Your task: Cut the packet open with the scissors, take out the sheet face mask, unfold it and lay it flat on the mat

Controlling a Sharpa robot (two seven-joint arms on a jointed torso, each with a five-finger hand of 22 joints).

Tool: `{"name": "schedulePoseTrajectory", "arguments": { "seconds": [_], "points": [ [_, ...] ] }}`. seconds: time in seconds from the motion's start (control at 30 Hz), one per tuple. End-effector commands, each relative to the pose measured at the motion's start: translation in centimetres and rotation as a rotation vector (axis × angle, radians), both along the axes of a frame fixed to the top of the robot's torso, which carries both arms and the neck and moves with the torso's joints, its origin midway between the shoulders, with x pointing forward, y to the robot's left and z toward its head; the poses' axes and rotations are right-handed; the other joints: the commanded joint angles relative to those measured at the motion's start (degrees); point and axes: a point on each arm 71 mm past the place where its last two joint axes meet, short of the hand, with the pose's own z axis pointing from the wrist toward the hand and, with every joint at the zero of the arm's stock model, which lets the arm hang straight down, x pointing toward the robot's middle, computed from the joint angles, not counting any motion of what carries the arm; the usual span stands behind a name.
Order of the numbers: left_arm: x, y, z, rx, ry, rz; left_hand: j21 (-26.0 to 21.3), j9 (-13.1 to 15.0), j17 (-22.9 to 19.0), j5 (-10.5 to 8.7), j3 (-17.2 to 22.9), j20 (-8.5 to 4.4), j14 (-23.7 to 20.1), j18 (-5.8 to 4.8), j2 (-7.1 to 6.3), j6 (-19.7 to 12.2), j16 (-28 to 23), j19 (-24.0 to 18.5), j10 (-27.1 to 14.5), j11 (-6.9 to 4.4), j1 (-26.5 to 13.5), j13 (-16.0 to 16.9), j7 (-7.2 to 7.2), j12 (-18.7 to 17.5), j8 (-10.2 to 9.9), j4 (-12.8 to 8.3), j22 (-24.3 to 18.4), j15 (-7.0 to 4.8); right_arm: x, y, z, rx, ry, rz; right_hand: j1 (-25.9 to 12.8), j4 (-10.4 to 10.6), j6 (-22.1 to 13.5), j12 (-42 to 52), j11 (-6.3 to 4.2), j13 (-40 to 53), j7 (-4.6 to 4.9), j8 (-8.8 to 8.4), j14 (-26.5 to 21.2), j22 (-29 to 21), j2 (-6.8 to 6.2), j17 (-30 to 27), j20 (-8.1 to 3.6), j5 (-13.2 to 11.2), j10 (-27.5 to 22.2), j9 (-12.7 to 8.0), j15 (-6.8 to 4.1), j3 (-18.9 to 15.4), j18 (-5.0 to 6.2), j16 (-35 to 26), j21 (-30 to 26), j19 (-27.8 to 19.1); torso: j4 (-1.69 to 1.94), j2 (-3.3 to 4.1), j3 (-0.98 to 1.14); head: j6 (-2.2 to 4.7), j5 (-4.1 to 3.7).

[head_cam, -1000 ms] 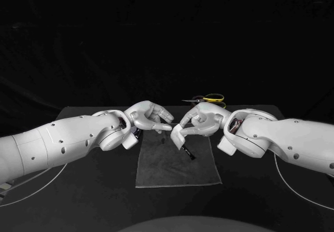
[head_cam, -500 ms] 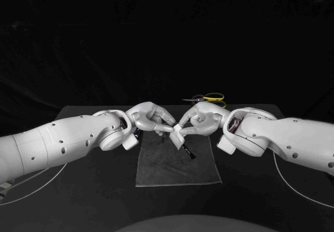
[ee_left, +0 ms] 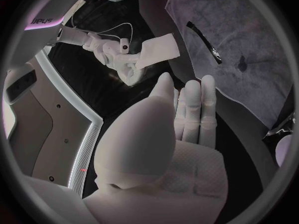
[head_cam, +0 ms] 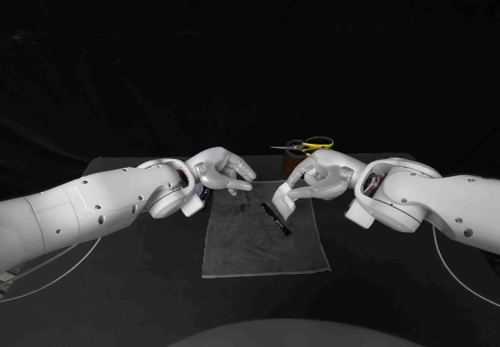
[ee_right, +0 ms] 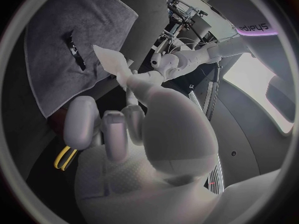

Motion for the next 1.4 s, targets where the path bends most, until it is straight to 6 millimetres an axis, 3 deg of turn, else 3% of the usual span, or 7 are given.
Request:
{"name": "schedulePoseTrajectory", "arguments": {
  "seconds": [0.03,0.27,0.43,0.67,0.87,1.0,1.4],
  "points": [
    [0.1,-0.8,0.0,0.141,-0.188,-0.068,0.5,-0.1,-0.1,-0.2,0.4,0.36,0.5,0.77,-0.54,0.6,0.2,-0.2,0.8,-0.12,0.1,0.2,0.12,0.1,-0.4,0.3,0.4,0.0,-0.2,-0.5,0.3,-0.021,-0.007,0.016,0.0,0.1,0.2,-0.1,-0.18,6.7,0.1,0.16,5.2,4.0,0.42,12.5,-0.01,0.3,1.5,1.5,-0.31,0.3,0.2,0.2,-0.2,-0.4,-0.13,0.06,0.05,-0.21,-0.27],
    [0.6,-2.7,-0.7,0.292,-0.343,-0.107,3.7,0.0,1.9,-0.17,1.1,-0.96,3.7,0.88,-2.33,1.3,5.7,1.4,5.1,-2.3,-1.2,4.1,0.24,8.1,0.1,1.2,2.5,-1.77,-0.2,-2.0,1.0,-0.031,-0.024,-0.009,0.0,0.0,0.2,-0.1,-0.18,6.7,0.09,0.21,5.2,4.0,0.39,12.4,0.0,0.3,1.5,1.5,-0.3,0.3,0.19,0.2,-0.2,-0.4,-0.01,0.05,0.09,-0.53,-0.74],
    [0.9,-4.3,-1.5,0.372,-0.404,-0.128,7.5,0.1,19.9,-0.19,3.4,-1.95,12.9,0.89,-3.2,1.3,14.4,3.0,2.9,-3.54,-0.9,10.7,-0.51,19.4,0.8,0.9,4.9,-2.86,-0.2,-3.0,1.4,-0.037,-0.035,-0.031,0.0,0.0,0.2,-0.1,-0.18,6.7,0.09,0.21,5.2,4.0,0.39,12.4,0.0,0.3,1.5,1.5,-0.3,0.3,0.19,0.2,-0.2,-0.4,-0.04,0.08,0.05,-0.75,-0.96],
    [1.1,-6.5,-2.0,0.455,-0.455,-0.157,15.1,-0.1,32.5,-0.15,8.5,-3.1,18.7,-0.41,-4.9,2.3,19.4,7.8,-1.8,-5.15,-1.9,21.4,-1.8,37.2,1.0,1.7,14.5,-4.2,0.2,-4.3,1.9,-0.042,-0.05,-0.065,0.0,0.0,0.2,0.0,-0.19,6.8,0.09,0.29,5.2,4.0,0.38,12.4,0.0,0.3,1.6,1.6,-0.29,0.3,0.19,0.2,-0.2,-0.4,0.04,0.17,0.09,-1.07,-1.64],
    [1.2,-8.2,-2.4,0.51,-0.454,-0.204,20.0,-0.2,40.8,-0.18,11.9,-3.84,23.3,-1.69,-5.95,4.5,21.5,12.7,0.5,-6.2,-2.6,29.5,-2.68,46.4,0.6,1.5,22.0,-5.1,0.0,-4.3,2.2,-0.038,-0.051,-0.062,0.0,0.0,0.2,0.0,-0.19,6.8,0.09,0.29,5.2,4.0,0.38,12.4,0.0,0.3,1.6,1.6,-0.29,0.3,0.19,0.2,-0.2,-0.4,-0.04,0.09,0.05,-1.49,-1.66],
    [1.1,-9.1,-2.8,0.551,-0.442,-0.241,21.7,-0.3,44.0,-0.21,13.3,-4.15,25.0,-2.16,-6.72,5.1,22.1,14.4,5.0,-6.49,-3.5,37.5,-2.92,51.0,-0.1,1.3,24.8,-5.38,0.0,-4.2,2.2,-0.037,-0.051,-0.063,0.0,0.0,0.2,0.0,-0.19,6.8,0.09,0.29,5.2,4.0,0.38,12.4,0.0,0.3,1.6,1.6,-0.29,0.3,0.19,0.2,-0.2,-0.4,-0.13,0.14,0.02,-1.65,-1.72],
    [1.0,-10.1,-4.0,0.633,-0.406,-0.286,23.7,-0.4,48.0,-0.22,13.3,-4.31,27.0,-2.75,-8.28,4.6,22.9,16.3,10.5,-6.57,-6.0,47.1,-2.88,56.3,-1.5,1.2,28.0,-5.47,0.4,-4.0,2.3,-0.037,-0.056,-0.071,0.0,0.0,0.2,0.0,-0.19,6.8,0.09,0.29,5.2,4.0,0.38,12.4,0.0,0.3,1.6,1.6,-0.29,0.3,0.19,0.2,-0.2,-0.4,-0.11,0.19,-0.01,-2.18,-1.77]
  ]
}}
